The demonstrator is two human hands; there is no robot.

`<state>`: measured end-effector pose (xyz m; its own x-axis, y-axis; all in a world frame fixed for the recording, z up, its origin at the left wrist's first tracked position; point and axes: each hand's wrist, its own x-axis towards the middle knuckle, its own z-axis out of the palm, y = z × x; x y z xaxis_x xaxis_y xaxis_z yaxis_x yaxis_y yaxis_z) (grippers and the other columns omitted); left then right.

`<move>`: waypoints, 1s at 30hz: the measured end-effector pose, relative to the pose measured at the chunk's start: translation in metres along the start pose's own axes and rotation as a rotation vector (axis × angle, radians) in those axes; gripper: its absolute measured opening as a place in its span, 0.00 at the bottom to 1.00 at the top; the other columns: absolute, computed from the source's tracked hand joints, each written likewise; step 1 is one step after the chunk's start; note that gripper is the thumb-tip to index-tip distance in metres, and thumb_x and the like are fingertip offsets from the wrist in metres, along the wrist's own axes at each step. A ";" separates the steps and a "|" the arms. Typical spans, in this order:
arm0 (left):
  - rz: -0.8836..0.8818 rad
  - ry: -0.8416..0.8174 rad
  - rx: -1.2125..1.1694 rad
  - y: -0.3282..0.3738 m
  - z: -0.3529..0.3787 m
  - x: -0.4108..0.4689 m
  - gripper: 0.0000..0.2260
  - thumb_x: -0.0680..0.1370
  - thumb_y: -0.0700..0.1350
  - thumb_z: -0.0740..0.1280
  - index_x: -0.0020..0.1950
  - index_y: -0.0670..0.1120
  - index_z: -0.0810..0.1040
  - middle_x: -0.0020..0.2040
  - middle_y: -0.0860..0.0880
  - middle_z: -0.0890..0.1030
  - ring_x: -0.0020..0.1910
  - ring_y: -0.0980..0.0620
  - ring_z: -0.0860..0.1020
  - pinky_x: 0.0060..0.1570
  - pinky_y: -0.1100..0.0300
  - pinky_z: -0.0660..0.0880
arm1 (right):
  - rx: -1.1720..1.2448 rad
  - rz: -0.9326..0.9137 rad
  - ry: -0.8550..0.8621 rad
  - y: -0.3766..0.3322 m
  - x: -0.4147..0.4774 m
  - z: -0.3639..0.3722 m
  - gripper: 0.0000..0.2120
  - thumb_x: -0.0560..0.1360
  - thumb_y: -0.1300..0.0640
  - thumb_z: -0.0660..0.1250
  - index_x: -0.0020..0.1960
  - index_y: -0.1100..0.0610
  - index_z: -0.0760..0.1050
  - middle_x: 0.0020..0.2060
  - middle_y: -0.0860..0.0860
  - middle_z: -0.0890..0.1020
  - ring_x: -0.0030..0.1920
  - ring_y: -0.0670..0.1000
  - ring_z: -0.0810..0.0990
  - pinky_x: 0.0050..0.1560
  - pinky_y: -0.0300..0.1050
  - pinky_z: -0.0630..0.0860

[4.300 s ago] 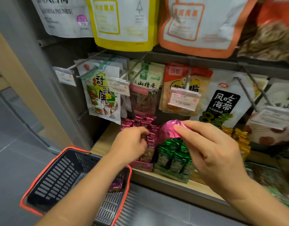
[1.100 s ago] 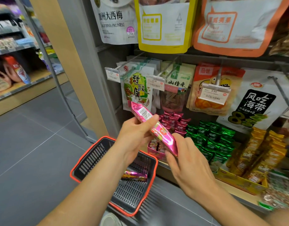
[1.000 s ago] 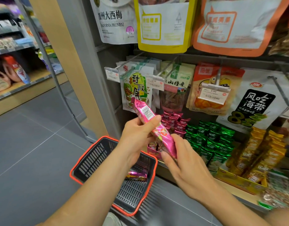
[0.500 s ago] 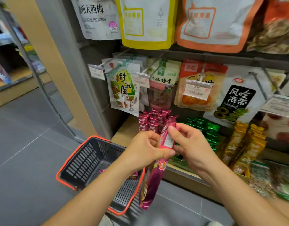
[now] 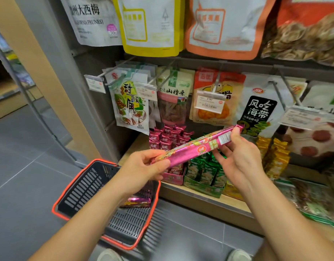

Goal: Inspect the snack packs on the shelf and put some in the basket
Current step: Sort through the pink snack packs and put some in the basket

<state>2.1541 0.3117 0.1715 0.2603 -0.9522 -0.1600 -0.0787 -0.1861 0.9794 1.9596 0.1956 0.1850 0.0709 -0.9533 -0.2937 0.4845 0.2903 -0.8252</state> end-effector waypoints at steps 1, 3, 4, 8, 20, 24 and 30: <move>0.017 0.036 -0.011 0.001 -0.002 0.001 0.13 0.72 0.43 0.73 0.56 0.50 0.82 0.45 0.52 0.85 0.40 0.57 0.81 0.38 0.64 0.78 | 0.004 -0.001 0.007 0.001 0.000 -0.001 0.10 0.81 0.51 0.62 0.48 0.56 0.75 0.44 0.54 0.81 0.50 0.52 0.81 0.47 0.51 0.79; 0.083 0.090 0.069 0.002 -0.007 0.001 0.15 0.70 0.41 0.76 0.55 0.55 0.83 0.46 0.52 0.85 0.41 0.58 0.82 0.41 0.65 0.78 | 0.011 0.014 0.006 0.002 0.001 -0.003 0.08 0.82 0.53 0.61 0.51 0.56 0.74 0.47 0.56 0.83 0.50 0.53 0.82 0.50 0.54 0.80; 0.121 0.111 0.161 0.001 -0.009 0.001 0.18 0.69 0.41 0.77 0.54 0.58 0.82 0.47 0.53 0.85 0.43 0.59 0.82 0.43 0.65 0.78 | 0.021 0.034 -0.004 0.002 0.002 -0.004 0.07 0.82 0.54 0.60 0.53 0.56 0.74 0.48 0.56 0.83 0.49 0.54 0.83 0.51 0.56 0.81; 0.256 0.225 0.417 0.003 -0.018 -0.001 0.24 0.66 0.36 0.79 0.54 0.60 0.81 0.50 0.56 0.83 0.48 0.57 0.81 0.45 0.66 0.78 | 0.044 0.154 -0.155 -0.002 0.002 -0.010 0.15 0.78 0.48 0.60 0.59 0.55 0.75 0.49 0.59 0.85 0.49 0.60 0.85 0.44 0.58 0.82; 0.009 0.270 -0.421 0.015 -0.035 0.004 0.11 0.70 0.41 0.71 0.51 0.41 0.83 0.47 0.42 0.86 0.44 0.52 0.83 0.41 0.64 0.79 | -0.151 0.122 -0.172 0.007 -0.004 -0.009 0.07 0.82 0.60 0.59 0.54 0.60 0.75 0.51 0.58 0.83 0.52 0.54 0.84 0.41 0.46 0.82; -0.032 0.313 -0.475 0.016 -0.037 0.008 0.14 0.65 0.40 0.73 0.49 0.40 0.83 0.46 0.39 0.85 0.42 0.50 0.80 0.40 0.64 0.75 | -0.152 0.135 -0.167 0.009 -0.007 -0.008 0.08 0.83 0.62 0.57 0.57 0.61 0.73 0.54 0.60 0.81 0.55 0.56 0.81 0.41 0.48 0.83; -0.003 0.336 -0.522 0.018 -0.037 0.011 0.06 0.68 0.42 0.72 0.44 0.45 0.83 0.39 0.46 0.83 0.32 0.56 0.76 0.26 0.68 0.70 | -0.249 0.167 -0.154 0.008 -0.008 -0.009 0.11 0.82 0.65 0.56 0.47 0.56 0.75 0.52 0.59 0.80 0.54 0.57 0.80 0.42 0.51 0.81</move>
<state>2.1908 0.3066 0.1918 0.5556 -0.8075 -0.1983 0.3815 0.0357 0.9237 1.9550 0.2058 0.1768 0.2712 -0.8866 -0.3746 0.2284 0.4374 -0.8698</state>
